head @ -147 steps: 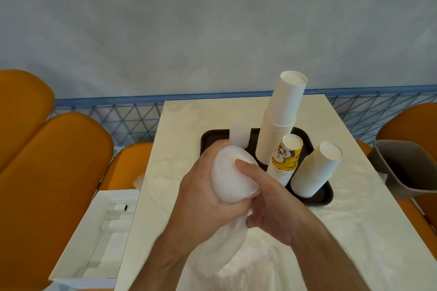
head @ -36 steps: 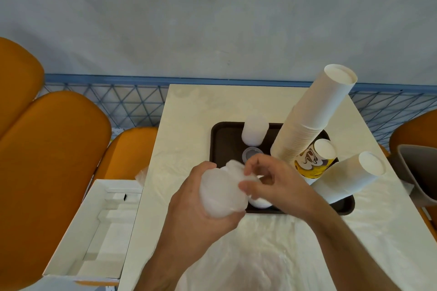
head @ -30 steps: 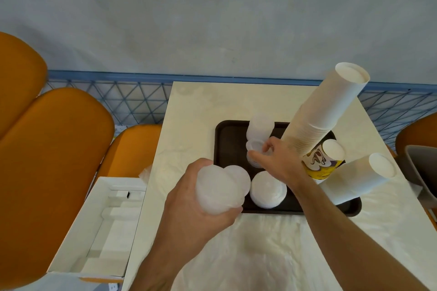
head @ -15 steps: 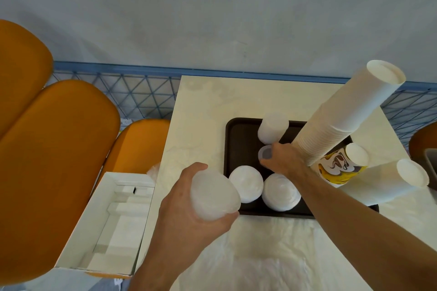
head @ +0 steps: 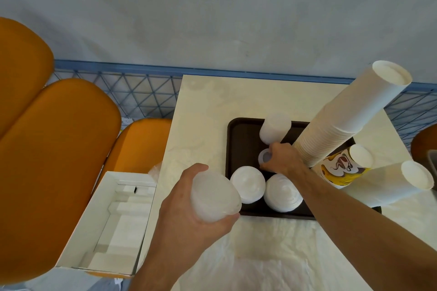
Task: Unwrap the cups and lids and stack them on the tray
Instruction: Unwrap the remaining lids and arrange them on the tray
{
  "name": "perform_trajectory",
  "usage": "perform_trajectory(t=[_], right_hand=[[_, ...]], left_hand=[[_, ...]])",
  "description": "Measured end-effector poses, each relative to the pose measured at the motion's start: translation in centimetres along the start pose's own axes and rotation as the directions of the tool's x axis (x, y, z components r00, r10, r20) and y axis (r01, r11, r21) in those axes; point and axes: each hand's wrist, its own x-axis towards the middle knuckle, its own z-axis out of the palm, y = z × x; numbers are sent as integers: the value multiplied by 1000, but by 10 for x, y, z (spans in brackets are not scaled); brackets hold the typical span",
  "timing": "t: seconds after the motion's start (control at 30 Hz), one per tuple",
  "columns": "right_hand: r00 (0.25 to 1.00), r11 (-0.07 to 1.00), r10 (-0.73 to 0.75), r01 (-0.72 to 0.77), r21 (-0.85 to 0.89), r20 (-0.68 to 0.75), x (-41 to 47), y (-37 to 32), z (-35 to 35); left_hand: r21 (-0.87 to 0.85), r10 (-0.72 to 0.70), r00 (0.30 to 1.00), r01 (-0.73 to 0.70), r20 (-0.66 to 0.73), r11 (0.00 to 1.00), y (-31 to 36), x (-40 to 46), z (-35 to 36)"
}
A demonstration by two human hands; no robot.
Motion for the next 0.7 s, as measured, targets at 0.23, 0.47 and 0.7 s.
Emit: perform_trajectory(t=[0.23,0.47,0.7], right_hand=[[999,999,-37,36,-13,-5,0,-3,0],[999,999,-35,36,-18,40,-5,0,-6],[991,942,-124,131,309,-40,-56,-15,-66]], left_hand=[[-10,-8,1000,8,-3,1000,1,-3,0],[8,15,1000,-15,2,1000,4,-4,0],[36,23,1000,-24,17,999,8,-3,4]])
